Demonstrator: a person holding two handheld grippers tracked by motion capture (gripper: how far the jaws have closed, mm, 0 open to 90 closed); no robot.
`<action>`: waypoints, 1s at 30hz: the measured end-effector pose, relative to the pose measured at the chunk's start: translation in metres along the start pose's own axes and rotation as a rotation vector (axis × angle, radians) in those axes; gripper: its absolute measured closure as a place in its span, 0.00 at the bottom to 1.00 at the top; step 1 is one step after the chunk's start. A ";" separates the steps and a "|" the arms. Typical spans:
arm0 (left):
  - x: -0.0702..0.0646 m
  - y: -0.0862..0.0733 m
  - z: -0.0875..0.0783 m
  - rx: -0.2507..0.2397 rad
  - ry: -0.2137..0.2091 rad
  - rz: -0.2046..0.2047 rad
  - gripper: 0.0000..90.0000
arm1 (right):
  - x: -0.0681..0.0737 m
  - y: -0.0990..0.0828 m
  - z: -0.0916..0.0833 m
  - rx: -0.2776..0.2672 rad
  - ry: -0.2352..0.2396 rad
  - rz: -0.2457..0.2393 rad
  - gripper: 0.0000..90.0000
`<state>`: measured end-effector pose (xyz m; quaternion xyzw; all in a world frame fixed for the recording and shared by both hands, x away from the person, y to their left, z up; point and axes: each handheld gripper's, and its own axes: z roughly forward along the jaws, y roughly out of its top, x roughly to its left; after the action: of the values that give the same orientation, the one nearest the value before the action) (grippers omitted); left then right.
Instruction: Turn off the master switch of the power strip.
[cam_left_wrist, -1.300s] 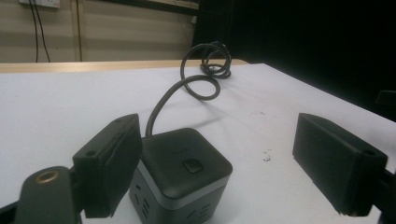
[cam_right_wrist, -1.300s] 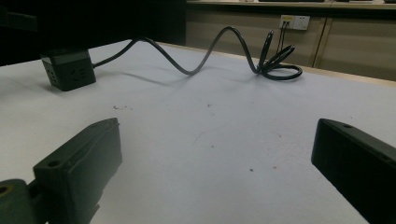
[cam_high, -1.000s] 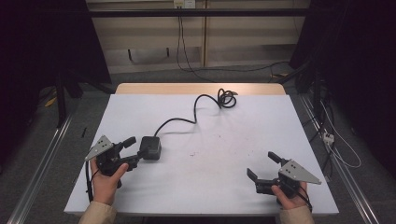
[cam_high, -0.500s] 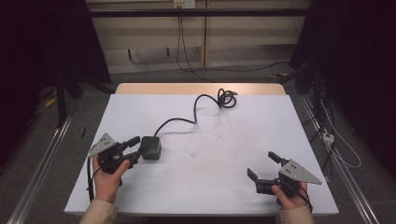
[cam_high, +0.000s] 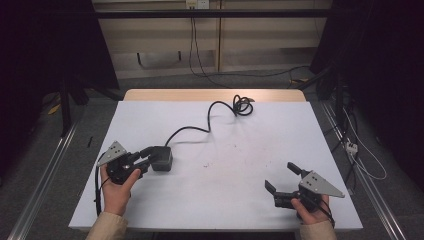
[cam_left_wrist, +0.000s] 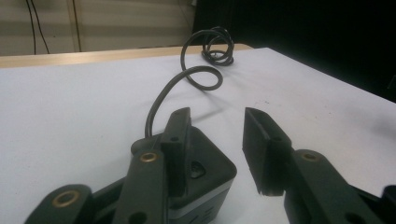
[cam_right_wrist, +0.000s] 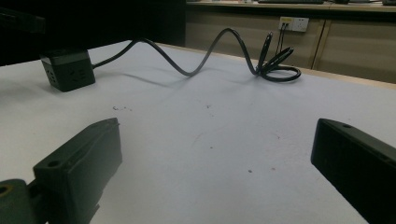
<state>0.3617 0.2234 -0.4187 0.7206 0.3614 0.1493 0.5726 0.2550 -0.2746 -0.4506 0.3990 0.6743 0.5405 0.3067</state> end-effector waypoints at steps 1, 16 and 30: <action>0.000 0.000 0.000 0.001 0.000 0.001 0.71 | 0.000 0.000 0.000 0.000 0.000 0.000 0.02; 0.000 0.003 0.003 0.022 0.001 0.002 0.79 | 0.000 0.000 0.000 0.000 0.002 -0.007 0.02; 0.000 0.004 0.007 0.033 -0.004 0.008 0.85 | 0.001 0.001 0.000 0.002 0.003 -0.014 0.02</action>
<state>0.3675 0.2180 -0.4168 0.7315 0.3599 0.1441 0.5609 0.2553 -0.2738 -0.4498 0.3936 0.6780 0.5384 0.3090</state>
